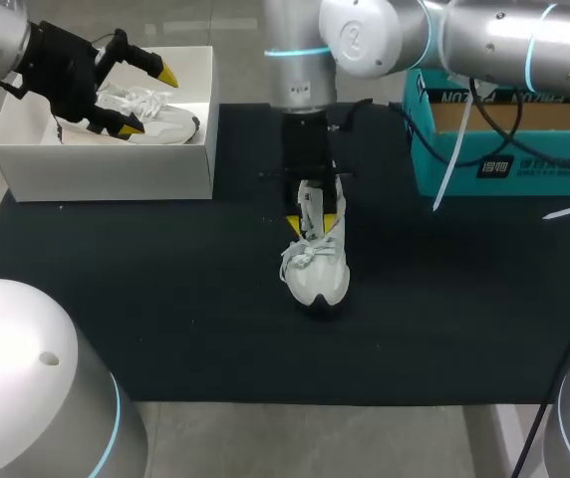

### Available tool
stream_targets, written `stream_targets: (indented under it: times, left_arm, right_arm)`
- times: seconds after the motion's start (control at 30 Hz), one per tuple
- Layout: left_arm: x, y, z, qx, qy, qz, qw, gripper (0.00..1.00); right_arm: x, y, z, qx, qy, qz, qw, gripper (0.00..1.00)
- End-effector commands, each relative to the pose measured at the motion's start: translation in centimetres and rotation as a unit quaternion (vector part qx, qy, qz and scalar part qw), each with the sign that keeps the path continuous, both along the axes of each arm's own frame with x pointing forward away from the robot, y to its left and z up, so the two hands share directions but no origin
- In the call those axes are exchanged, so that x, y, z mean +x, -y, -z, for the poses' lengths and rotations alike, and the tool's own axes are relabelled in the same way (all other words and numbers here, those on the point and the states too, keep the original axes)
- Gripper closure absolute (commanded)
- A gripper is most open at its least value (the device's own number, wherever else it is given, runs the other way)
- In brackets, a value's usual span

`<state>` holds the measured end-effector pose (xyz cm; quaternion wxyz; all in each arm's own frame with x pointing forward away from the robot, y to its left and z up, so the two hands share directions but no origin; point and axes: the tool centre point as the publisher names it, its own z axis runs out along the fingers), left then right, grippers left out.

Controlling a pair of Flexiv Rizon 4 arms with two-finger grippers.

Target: Take the shoe out of the shoebox, open the shoe tongue, remove and reinsert the insole, then place the shoe into the shoebox

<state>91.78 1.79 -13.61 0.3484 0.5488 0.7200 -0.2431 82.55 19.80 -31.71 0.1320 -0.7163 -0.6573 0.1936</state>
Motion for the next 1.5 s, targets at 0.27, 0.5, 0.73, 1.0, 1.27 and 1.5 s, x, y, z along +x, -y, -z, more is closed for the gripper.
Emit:
stream_targets:
  times: [0.27,0.5,0.73,1.0,1.27,1.5]
  left_arm:
    - [0.0,0.0,0.0,0.002,0.0,0.0,1.0,0.0]
    - [0.0,0.0,0.0,0.002,0.0,0.0,1.0,0.0]
    - [0.0,0.0,0.0,0.002,0.0,0.0,1.0,0.0]
    - [0.0,0.0,0.0,0.002,0.0,0.0,1.0,0.0]
    - [0.0,0.0,0.0,0.002,0.0,0.0,1.0,0.0]
    - [0.0,0.0,0.0,0.002,0.0,0.0,1.0,0.0]
  right_arm:
    - [0.3,1.6,-0.1,-0.017,0.003,0.002,1.0,1.0]
    - [0.9,2.6,0.3,-0.03,0.019,0.002,0.999,1.0]
    - [3.0,2.9,0.6,-0.03,0.043,-0.017,0.998,1.0]
    - [4.7,2.9,1.3,-0.026,0.05,-0.03,0.998,1.0]
    - [5.5,2.9,2.0,-0.02,0.052,-0.031,0.998,1.0]
    - [4.9,1.9,-0.3,-0.032,0.047,-0.037,0.998,1.0]
